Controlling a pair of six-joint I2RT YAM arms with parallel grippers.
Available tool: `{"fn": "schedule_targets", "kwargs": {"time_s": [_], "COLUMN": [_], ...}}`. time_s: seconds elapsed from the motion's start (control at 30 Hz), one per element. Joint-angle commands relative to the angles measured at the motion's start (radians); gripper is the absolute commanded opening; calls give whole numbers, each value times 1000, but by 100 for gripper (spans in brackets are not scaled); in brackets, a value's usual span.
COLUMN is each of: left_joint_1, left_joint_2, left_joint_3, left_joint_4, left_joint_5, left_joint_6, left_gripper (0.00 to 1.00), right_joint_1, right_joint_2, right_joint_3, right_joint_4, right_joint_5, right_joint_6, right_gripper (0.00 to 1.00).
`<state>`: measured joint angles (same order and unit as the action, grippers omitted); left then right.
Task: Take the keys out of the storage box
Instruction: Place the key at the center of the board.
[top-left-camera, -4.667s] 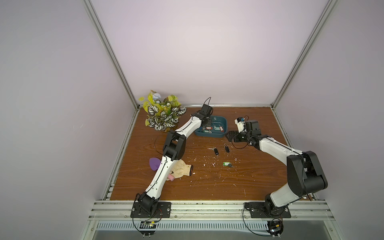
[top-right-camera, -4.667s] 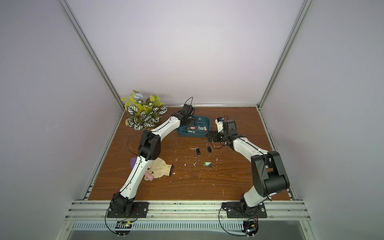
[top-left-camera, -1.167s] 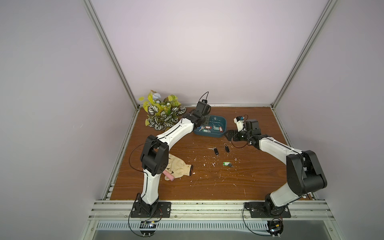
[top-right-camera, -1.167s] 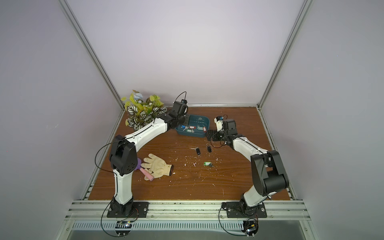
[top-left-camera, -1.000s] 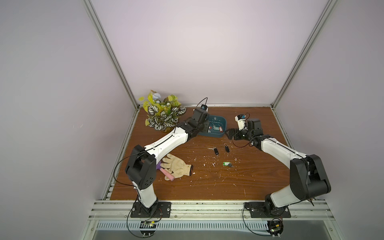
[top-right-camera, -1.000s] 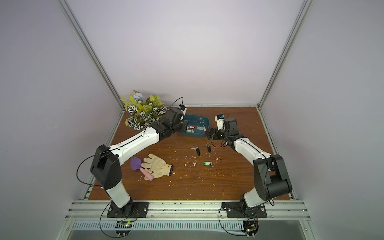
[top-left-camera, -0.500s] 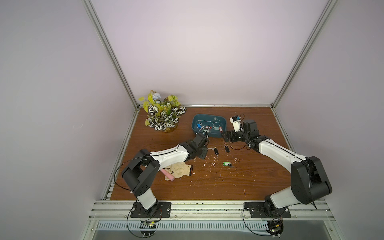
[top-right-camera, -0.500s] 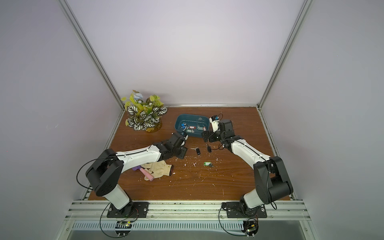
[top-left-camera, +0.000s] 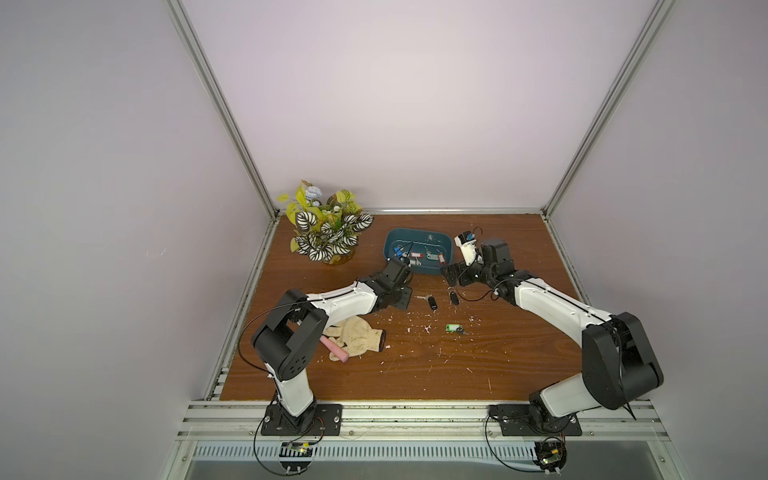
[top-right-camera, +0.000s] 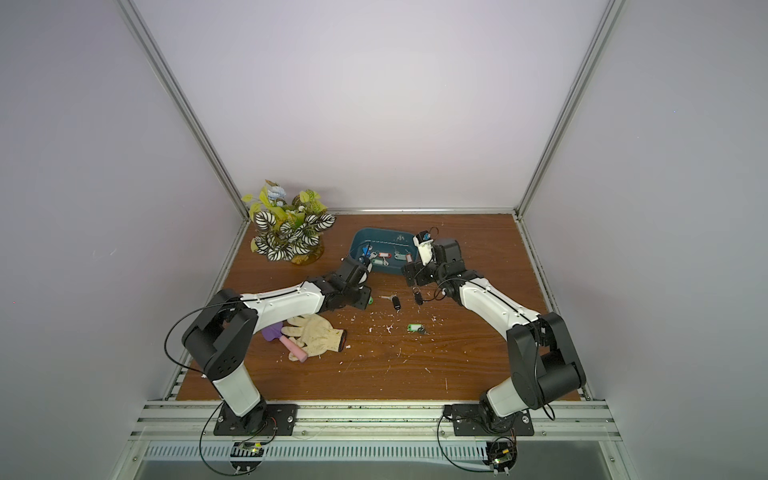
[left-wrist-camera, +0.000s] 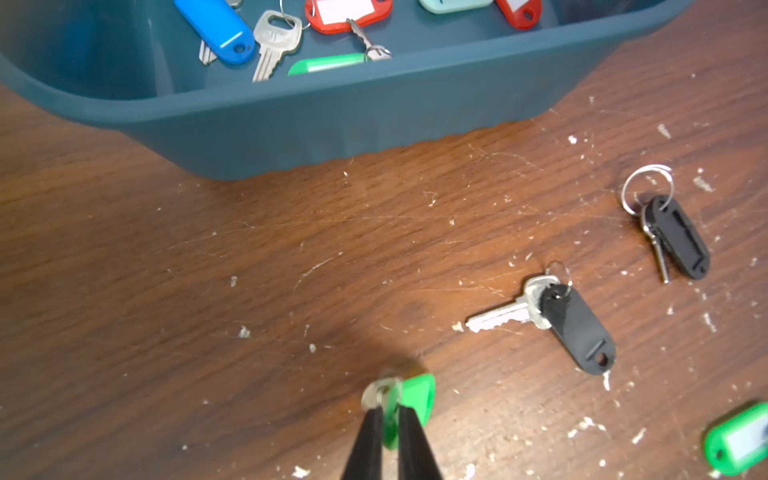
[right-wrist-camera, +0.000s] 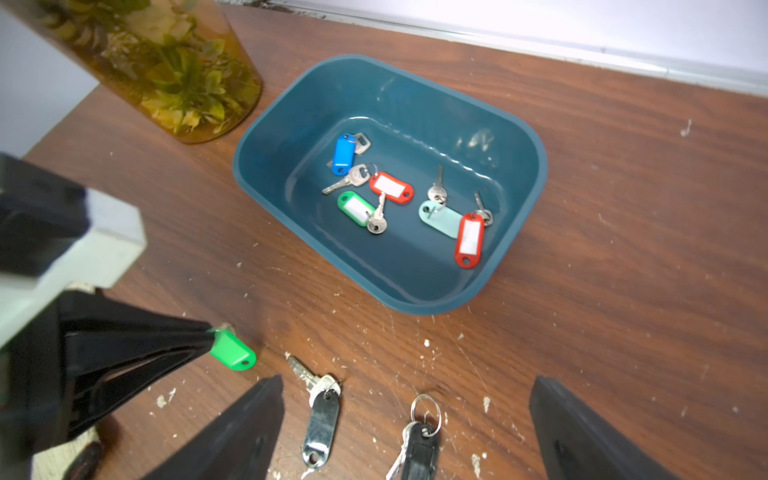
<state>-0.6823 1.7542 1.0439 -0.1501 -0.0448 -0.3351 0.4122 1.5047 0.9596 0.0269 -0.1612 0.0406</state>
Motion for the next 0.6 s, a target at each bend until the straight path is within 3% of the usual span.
{"fn": "schedule_targets", "kwargs": {"time_s": [0.0, 0.1, 0.2, 0.4, 0.47, 0.5, 0.57], "left_joint_1": [13, 25, 32, 77, 117, 137, 197], "left_joint_2": [12, -5, -35, -122, -178, -204, -265], "left_joint_3": [-13, -23, -31, -42, -66, -84, -128], "left_joint_4": [-4, 10, 15, 36, 82, 115, 202], "left_joint_5": [20, 39, 30, 2, 13, 33, 91], "left_joint_6": [14, 21, 30, 26, 3, -5, -34], "left_gripper": [24, 29, 40, 49, 65, 98, 100], "right_joint_1": [30, 43, 45, 48, 48, 47, 48], "right_joint_2": [-30, -33, -15, 2, 18, 31, 74], "right_joint_3": [32, 20, 36, 16, 9, 9, 38], "right_joint_4": [56, 104, 107, 180, 198, 204, 187], "right_joint_5": [-14, 18, 21, -79, -113, -121, -151], "right_joint_6": [-100, -115, -138, -193, -227, -239, -272], "right_gripper": [100, 100, 100, 99, 99, 99, 100]}}
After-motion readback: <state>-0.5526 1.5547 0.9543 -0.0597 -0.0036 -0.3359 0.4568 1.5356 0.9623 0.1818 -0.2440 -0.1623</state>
